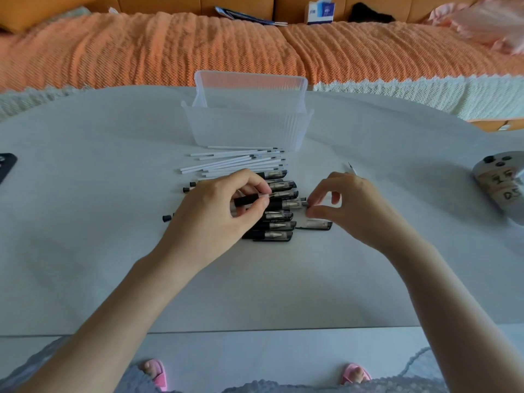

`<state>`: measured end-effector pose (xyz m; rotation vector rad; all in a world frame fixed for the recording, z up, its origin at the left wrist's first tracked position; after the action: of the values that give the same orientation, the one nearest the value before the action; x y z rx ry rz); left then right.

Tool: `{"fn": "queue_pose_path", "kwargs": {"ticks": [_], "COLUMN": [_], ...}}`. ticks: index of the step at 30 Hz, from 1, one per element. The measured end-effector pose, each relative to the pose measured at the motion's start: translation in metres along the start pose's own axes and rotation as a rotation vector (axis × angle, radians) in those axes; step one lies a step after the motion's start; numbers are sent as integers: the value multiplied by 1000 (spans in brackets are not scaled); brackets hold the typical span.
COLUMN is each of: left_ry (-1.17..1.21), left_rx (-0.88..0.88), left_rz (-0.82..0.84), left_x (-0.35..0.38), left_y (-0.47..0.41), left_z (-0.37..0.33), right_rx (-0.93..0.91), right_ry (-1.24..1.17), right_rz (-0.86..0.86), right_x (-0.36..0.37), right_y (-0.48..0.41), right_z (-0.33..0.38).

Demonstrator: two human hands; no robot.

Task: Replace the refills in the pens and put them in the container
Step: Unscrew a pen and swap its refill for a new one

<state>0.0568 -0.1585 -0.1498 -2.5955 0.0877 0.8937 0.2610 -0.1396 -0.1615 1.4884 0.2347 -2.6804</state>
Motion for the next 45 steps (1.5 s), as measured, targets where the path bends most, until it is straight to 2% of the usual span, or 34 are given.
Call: {"fn": "queue_pose_path", "kwargs": {"ticks": [3, 5, 7, 9, 16, 31, 39, 43, 45], "left_ry": [23, 40, 50, 51, 38, 38, 52, 56, 59], "left_rx": [-4, -7, -8, -9, 15, 43, 69, 67, 64], "left_rz": [2, 5, 6, 13, 20, 32, 20, 25, 29], "left_x": [-1, -2, -1, 1, 1, 3, 2, 2, 2], "left_y": [0, 0, 0, 0, 0, 0, -1, -1, -1], "left_z": [-1, -2, -2, -2, -2, -3, -5, -5, -4], "right_rx": [22, 17, -7, -52, -132, -128, -135, -118, -119], "right_ry": [-68, -241, -419, -471, -446, -372, -471, -351, -388], "right_rz": [-72, -148, -146, -103, -71, 10, 4, -23, -20], "right_x": [-11, -22, -25, -19, -8, 5, 2, 4, 2], "right_y": [1, 1, 2, 3, 5, 8, 7, 7, 6], "right_z": [-2, 1, 8, 18, 29, 44, 42, 42, 42]}}
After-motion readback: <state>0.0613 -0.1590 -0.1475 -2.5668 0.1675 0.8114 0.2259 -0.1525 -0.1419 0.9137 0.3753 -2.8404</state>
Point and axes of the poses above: each hand's wrist, its own y-axis away from the middle knuckle, its own x-axis out of the palm, z = x × y, the point moved 3 cm from there along -y, towards the middle knuckle, and after that the axes turned 5 degrees about -z, right-handed, at the moved point
